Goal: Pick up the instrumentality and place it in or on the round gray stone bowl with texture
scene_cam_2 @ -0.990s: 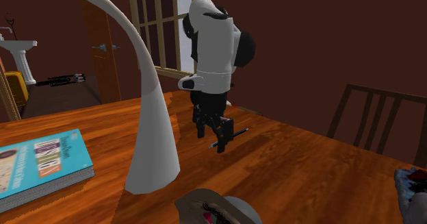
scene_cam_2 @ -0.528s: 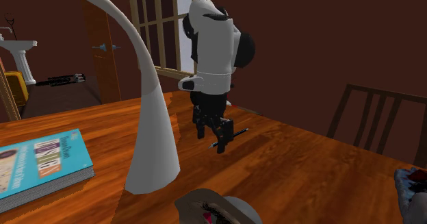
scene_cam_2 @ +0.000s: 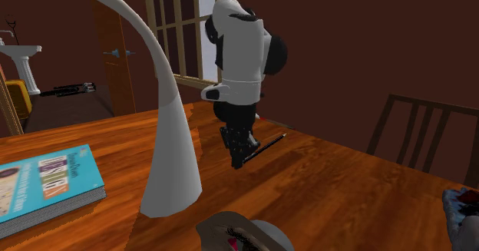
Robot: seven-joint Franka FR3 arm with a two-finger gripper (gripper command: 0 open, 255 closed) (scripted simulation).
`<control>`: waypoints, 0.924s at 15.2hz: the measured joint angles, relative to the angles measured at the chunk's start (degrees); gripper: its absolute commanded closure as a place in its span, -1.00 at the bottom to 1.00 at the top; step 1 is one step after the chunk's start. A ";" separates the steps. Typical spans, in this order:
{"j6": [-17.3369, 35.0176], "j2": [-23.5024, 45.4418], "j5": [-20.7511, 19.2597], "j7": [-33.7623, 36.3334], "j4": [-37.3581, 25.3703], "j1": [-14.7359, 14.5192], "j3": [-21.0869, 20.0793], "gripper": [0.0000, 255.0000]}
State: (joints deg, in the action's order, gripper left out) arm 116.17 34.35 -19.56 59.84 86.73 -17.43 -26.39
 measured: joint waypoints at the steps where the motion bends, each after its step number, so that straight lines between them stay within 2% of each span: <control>1: -0.05 0.05 -0.01 -0.02 -0.08 -0.01 0.01 1.00; 14: -6.46 -3.13 1.74 -1.45 -3.30 0.52 -0.89 1.00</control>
State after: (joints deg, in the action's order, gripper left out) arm 109.72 31.22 -17.83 58.39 83.43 -16.91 -27.28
